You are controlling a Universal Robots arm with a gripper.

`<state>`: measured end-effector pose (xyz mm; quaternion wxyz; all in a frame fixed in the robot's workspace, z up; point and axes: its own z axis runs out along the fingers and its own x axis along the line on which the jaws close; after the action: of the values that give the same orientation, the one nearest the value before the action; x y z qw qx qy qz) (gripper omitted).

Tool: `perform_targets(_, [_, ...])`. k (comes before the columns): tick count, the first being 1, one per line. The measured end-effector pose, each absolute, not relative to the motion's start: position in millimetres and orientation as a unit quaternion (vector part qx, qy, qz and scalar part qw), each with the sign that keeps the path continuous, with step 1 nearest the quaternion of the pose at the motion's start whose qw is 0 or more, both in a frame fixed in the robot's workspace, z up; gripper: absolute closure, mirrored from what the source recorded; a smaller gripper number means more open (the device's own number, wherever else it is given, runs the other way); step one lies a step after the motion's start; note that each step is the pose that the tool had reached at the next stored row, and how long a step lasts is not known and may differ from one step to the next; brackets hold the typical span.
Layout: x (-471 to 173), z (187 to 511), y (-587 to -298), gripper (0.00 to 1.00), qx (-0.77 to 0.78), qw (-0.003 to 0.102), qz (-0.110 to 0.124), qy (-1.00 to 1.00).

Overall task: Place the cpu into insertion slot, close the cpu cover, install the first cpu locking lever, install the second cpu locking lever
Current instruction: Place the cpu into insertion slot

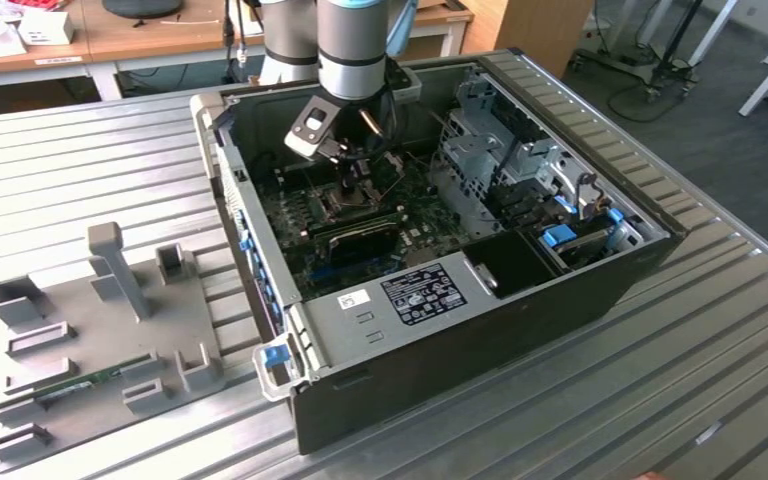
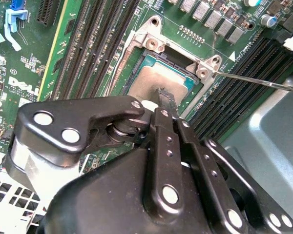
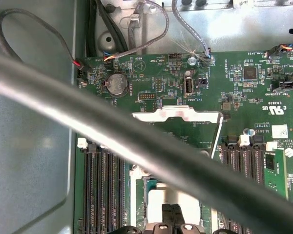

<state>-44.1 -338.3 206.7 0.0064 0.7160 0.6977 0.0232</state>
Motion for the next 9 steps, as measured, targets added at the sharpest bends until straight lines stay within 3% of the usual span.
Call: perform_targets(9, [-44.1,201.8,-338.4,0.89,0.716,0.006,0.023,0.698])
